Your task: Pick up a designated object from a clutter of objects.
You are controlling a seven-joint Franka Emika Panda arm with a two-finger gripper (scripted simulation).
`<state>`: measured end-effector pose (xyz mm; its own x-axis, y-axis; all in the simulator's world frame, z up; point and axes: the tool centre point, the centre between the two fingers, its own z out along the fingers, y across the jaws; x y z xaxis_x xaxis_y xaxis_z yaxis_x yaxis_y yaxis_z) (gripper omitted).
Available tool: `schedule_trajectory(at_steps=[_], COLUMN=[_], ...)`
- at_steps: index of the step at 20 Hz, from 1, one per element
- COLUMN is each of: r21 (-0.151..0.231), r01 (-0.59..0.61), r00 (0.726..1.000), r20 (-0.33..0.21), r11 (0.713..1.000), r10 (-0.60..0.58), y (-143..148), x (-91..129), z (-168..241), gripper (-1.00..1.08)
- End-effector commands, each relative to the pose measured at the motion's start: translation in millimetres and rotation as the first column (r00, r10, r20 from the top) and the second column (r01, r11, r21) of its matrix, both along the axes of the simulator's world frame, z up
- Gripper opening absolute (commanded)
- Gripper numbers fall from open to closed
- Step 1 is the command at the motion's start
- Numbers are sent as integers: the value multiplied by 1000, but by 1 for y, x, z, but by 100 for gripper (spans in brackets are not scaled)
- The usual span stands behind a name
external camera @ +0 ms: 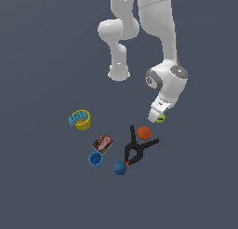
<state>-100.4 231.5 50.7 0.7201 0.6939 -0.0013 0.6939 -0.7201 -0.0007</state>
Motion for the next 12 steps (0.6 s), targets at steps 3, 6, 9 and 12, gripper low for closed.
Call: schedule_trajectory(at_steps=[3,6,9,12], r21=[0,0,0,0], r01=[-1,-1,-1,-1], r00=[1000,1000,1000,1000], r20=[1,1,1,1], r11=[1000,1000,1000,1000], r10=[1,1,1,1], y=[0,0,0,0], x=[0,0,0,0], z=[-9,-9,-9,-9], gripper=[100,-100,-100,-100])
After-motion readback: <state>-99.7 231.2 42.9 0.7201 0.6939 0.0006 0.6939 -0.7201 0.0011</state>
